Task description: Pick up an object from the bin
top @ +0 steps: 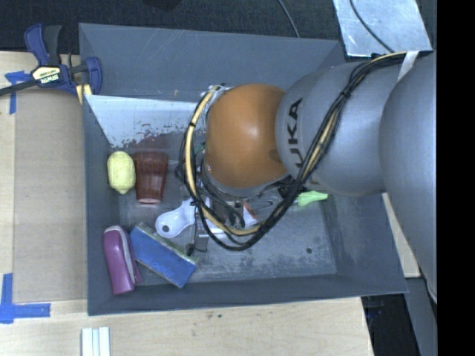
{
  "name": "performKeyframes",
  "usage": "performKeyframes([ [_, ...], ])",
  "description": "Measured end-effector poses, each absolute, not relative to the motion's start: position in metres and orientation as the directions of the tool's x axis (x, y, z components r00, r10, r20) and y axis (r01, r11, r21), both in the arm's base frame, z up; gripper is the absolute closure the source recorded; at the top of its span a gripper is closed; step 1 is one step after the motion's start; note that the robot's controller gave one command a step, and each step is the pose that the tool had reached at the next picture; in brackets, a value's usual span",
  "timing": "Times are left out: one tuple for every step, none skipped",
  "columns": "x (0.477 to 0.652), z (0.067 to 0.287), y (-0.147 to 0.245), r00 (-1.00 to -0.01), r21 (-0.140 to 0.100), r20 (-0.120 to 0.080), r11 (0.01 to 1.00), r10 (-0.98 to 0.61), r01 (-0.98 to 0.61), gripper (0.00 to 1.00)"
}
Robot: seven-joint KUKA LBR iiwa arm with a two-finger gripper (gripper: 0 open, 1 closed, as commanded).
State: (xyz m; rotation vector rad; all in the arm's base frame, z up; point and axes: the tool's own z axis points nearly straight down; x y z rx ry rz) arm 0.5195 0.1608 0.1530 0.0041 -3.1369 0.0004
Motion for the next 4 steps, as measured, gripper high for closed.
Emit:
performKeyframes([
  [0.522,0.156,0.160,-1.000,0.001,-0.002,1.000,0.001,0.001,0.00],
  [0.564,0.073,0.125,-0.998,0.005,-0.016,0.998,-0.061,-0.061,0.00],
  [0.578,0.073,0.130,-0.994,0.005,-0.020,0.994,-0.107,-0.108,0.00],
  [0.566,0.074,0.125,-0.998,0.005,-0.016,0.998,-0.067,-0.067,0.00],
])
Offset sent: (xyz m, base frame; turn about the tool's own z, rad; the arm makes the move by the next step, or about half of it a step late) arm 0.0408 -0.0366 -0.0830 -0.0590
